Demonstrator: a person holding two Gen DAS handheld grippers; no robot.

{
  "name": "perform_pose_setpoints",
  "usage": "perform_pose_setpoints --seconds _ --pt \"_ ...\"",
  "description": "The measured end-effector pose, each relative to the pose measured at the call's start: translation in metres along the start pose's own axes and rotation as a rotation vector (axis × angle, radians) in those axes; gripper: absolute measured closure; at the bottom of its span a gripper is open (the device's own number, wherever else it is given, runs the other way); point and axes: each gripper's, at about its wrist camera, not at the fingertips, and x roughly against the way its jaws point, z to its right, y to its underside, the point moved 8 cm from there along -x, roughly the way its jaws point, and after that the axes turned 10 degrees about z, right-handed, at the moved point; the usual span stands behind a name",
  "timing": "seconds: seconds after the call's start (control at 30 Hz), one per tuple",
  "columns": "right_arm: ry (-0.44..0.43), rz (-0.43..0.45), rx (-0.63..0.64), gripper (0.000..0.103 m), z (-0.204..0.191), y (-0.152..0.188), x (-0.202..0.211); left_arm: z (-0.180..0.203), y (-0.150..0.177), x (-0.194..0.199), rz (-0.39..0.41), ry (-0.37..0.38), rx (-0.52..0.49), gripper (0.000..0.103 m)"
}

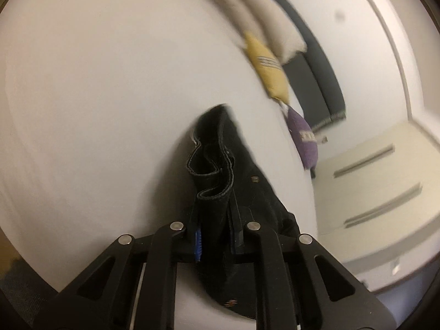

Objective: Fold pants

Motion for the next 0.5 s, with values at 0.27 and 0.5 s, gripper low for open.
perform_pose_setpoints --seconds 0.27,0.5 --pt "-0.091 -0.105 0.01 0.039 -0.031 -0.015 -0.071 0.059 0.01 -0.003 -0.004 0.049 -0.115 0.092" --pt "-0.031 -0.125 -0.115 0.075 0.008 -0.01 -0.112 0.05 0.009 0.003 0.0 0.042 -0.098 0.092"
